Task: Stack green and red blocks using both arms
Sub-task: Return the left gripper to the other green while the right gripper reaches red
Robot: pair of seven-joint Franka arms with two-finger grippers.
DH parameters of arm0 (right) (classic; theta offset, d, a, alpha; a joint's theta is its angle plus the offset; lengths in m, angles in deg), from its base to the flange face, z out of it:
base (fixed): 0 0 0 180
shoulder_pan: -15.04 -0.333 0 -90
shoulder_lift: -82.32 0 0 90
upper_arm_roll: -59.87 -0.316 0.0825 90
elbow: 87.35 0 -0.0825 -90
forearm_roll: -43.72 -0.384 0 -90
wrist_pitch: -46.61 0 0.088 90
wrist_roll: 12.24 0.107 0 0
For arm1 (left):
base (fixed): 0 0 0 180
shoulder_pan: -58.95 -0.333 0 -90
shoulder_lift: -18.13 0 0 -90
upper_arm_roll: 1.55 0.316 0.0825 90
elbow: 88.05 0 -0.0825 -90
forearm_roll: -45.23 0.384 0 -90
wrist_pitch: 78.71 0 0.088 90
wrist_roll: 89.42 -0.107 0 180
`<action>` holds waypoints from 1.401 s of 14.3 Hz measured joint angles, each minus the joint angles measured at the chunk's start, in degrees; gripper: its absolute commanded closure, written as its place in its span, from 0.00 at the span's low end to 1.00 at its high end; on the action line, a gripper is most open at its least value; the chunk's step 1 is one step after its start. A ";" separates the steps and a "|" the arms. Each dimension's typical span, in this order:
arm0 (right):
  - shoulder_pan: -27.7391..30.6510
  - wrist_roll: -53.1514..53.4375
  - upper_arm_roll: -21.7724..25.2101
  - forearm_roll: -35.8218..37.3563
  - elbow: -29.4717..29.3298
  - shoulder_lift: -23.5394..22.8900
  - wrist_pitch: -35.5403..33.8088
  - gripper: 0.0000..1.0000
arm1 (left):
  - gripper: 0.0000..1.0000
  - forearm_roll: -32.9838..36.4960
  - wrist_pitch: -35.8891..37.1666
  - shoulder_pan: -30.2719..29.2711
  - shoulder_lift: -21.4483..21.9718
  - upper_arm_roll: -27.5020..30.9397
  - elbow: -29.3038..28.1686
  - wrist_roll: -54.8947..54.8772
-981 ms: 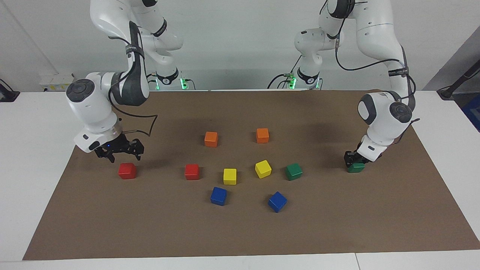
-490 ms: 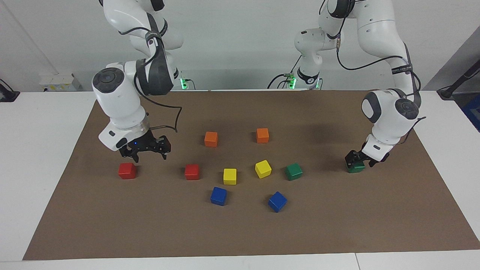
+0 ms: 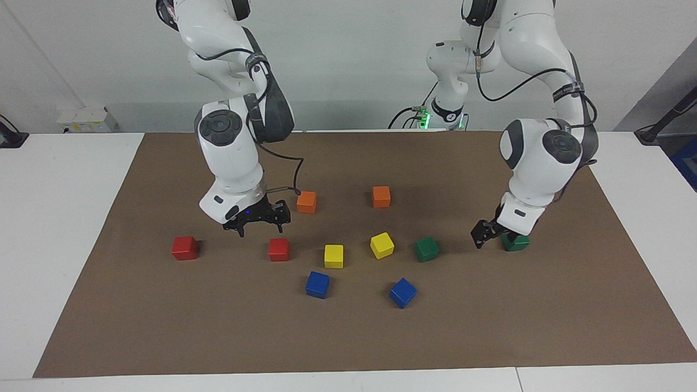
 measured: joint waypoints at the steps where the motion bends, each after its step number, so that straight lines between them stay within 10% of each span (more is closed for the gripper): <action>1: -0.28 0.55 0.01 0.02 -0.02 -0.37 0.01 0.00 | 0.00 0.00 0.00 1.77 -0.22 -0.03 0.01 3.34; 20: -0.20 1.83 0.47 0.10 10.31 -3.31 14.87 0.00 | 0.00 2.25 -8.12 10.79 -5.22 0.11 -3.49 17.40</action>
